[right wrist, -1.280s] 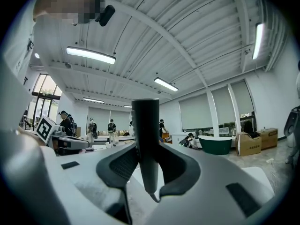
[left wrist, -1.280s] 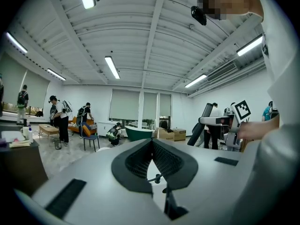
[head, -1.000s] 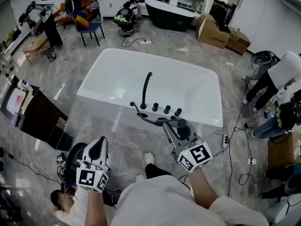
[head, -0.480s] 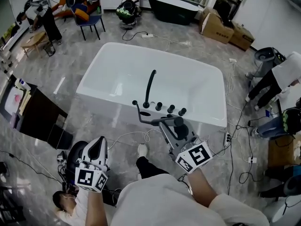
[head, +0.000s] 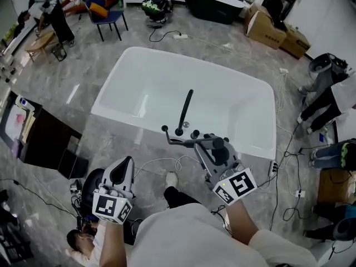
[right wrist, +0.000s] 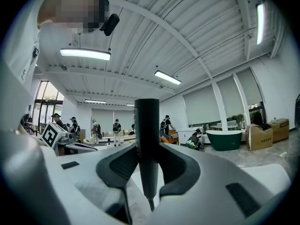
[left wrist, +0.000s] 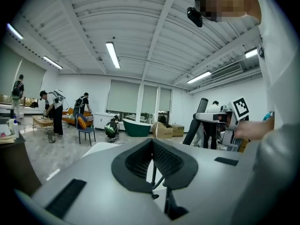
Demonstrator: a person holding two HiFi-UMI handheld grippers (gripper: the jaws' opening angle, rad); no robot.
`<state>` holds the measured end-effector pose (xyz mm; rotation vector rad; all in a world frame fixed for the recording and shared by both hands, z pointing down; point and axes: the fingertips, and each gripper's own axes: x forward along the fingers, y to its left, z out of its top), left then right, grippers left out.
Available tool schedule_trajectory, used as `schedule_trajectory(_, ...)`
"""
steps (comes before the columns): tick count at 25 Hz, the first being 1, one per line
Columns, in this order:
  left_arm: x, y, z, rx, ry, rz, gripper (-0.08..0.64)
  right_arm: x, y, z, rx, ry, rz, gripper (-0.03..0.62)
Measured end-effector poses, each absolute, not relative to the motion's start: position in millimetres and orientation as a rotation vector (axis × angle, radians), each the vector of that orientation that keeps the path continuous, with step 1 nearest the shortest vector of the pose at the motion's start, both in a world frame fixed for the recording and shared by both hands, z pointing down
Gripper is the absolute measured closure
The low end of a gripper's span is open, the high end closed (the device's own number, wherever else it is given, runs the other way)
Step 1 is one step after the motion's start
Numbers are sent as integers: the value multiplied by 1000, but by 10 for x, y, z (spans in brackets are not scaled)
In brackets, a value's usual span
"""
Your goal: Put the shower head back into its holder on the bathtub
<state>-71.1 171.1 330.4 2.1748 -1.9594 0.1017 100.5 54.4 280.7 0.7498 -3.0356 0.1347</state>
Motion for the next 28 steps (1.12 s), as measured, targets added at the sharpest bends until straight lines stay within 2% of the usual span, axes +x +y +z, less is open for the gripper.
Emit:
schedule_trajectory(11, -1069, 907, 3423, 2131, -1957, 150, 549, 569, -283, 2983, 669, -3015, 161, 449)
schedule_trajectory(28, -1413, 260, 3688, 2255, -1725, 176, 549, 191, -508, 3148, 828, -2925, 212, 449)
